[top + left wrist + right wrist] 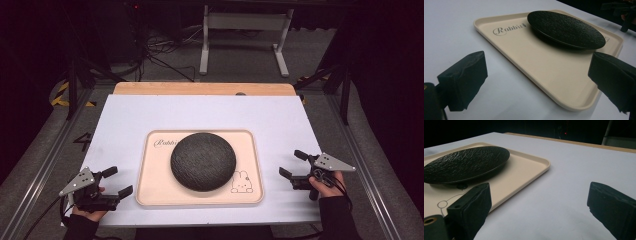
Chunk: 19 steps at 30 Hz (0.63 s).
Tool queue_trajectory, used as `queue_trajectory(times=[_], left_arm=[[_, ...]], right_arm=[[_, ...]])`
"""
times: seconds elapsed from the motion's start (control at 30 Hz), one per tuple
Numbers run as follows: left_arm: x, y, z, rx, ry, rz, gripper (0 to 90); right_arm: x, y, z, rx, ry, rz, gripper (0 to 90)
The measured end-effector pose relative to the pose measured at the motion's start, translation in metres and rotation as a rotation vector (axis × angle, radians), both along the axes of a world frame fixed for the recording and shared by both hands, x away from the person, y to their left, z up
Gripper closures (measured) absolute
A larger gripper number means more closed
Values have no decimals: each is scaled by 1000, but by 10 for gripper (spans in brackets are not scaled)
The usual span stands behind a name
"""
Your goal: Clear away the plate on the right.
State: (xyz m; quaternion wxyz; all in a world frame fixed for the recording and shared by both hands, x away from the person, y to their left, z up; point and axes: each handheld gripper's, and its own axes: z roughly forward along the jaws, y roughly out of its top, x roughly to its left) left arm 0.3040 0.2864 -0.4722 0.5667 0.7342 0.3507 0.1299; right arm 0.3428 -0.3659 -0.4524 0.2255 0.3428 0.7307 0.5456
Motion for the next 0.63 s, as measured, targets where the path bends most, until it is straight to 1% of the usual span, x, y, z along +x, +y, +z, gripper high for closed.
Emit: queue_trajectory(times=[0.13,0.23,0.33,0.5,0.63], left_arm=[[0,0,0,0,0,-1,30],[0,0,0,0,1,-2,31],[0,0,0,0,0,-2,30],[0,0,0,0,-1,-2,30],[0,0,0,0,-1,-2,31]], right_arm=[[1,-1,0,13,15,-17,55],[3,-2,-1,22,32,-15,46],[4,-3,-1,36,52,-28,35],[4,-2,-1,27,46,-33,35],[3,0,-1,4,26,-15,35]])
